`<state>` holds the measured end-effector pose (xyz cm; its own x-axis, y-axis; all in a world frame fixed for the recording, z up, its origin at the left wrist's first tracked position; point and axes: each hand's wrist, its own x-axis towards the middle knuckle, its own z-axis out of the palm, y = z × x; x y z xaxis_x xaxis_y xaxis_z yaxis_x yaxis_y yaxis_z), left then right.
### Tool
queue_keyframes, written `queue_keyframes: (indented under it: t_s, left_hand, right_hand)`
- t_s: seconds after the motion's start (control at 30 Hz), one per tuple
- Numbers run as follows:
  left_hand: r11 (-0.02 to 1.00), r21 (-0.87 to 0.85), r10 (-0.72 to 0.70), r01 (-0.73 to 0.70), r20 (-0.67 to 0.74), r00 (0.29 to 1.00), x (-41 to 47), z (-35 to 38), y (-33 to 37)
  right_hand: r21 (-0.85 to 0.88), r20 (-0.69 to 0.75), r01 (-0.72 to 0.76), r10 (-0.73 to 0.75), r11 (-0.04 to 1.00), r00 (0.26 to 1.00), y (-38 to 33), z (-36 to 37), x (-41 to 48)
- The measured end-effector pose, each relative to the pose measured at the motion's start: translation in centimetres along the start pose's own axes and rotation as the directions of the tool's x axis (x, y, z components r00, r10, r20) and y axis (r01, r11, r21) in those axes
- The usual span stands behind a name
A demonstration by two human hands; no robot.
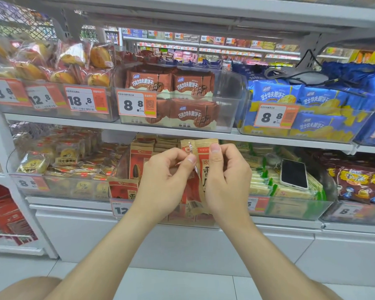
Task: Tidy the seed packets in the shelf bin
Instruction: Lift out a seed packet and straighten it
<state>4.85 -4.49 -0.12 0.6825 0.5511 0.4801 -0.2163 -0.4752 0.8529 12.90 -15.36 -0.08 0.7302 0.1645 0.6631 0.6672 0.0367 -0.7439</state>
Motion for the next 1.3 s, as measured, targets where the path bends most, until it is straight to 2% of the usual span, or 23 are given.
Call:
queue_keyframes:
  t_s: [0.1,0.2,0.3,0.37,0.43,0.6,0.7,0.87,1.1,1.23,1.3]
  left_hand:
    - [0.999,0.047,0.027,-0.024,-0.076,0.997,-0.1,0.0,-0.1]
    - [0.996,0.090,0.006,0.018,-0.267,0.964,0.2,-0.4,-0.5]
    - [0.988,0.026,-0.122,0.151,-0.462,0.878,1.1,-1.4,-1.2]
    - [0.982,-0.018,-0.173,0.189,-0.494,0.852,1.4,-2.2,-1.4]
    - [0.977,0.001,-0.192,0.215,-0.445,0.875,1.2,-2.3,-0.9]
    - [0.941,0.251,-0.174,0.228,-0.219,0.960,-0.2,-0.9,0.3]
    - [0.946,0.224,-0.212,0.233,-0.112,0.971,-0.6,-0.8,0.3]
    - [0.953,0.190,-0.232,0.238,-0.051,0.971,-0.4,-1.2,0.5]
    - [0.948,0.214,-0.225,0.234,-0.067,0.972,-0.4,-1.1,1.0]
    - [0.935,0.307,-0.191,0.176,0.018,0.982,-0.4,-1.1,1.0]
    - [0.942,0.302,-0.175,0.149,0.061,0.983,-0.3,-1.3,0.9]
  right_hand:
    - [0.022,0.033,-0.043,0.042,0.999,0.999,0.2,0.0,0.2]
    - [0.047,0.193,-0.105,0.094,0.993,0.977,0.5,-0.1,0.5]
    - [-0.145,0.449,-0.094,0.151,0.985,0.881,0.9,-0.6,0.7]
    - [-0.186,0.569,-0.070,0.166,0.980,0.805,1.1,-0.7,0.6]
    - [-0.143,0.578,-0.088,0.155,0.986,0.801,1.0,-0.4,0.3]
    - [-0.235,0.313,-0.073,0.146,0.969,0.938,1.2,-0.4,0.9]
    - [-0.220,0.236,-0.133,0.185,0.966,0.954,1.4,-0.6,1.3]
    - [-0.191,0.230,-0.172,0.214,0.966,0.949,1.3,-0.6,1.1]
    - [-0.103,0.257,-0.176,0.197,0.979,0.946,0.6,-0.7,0.6]
    - [-0.155,0.250,-0.185,0.220,0.970,0.943,0.6,-0.6,0.5]
    - [-0.124,0.234,-0.245,0.269,0.961,0.934,0.8,-0.6,0.9]
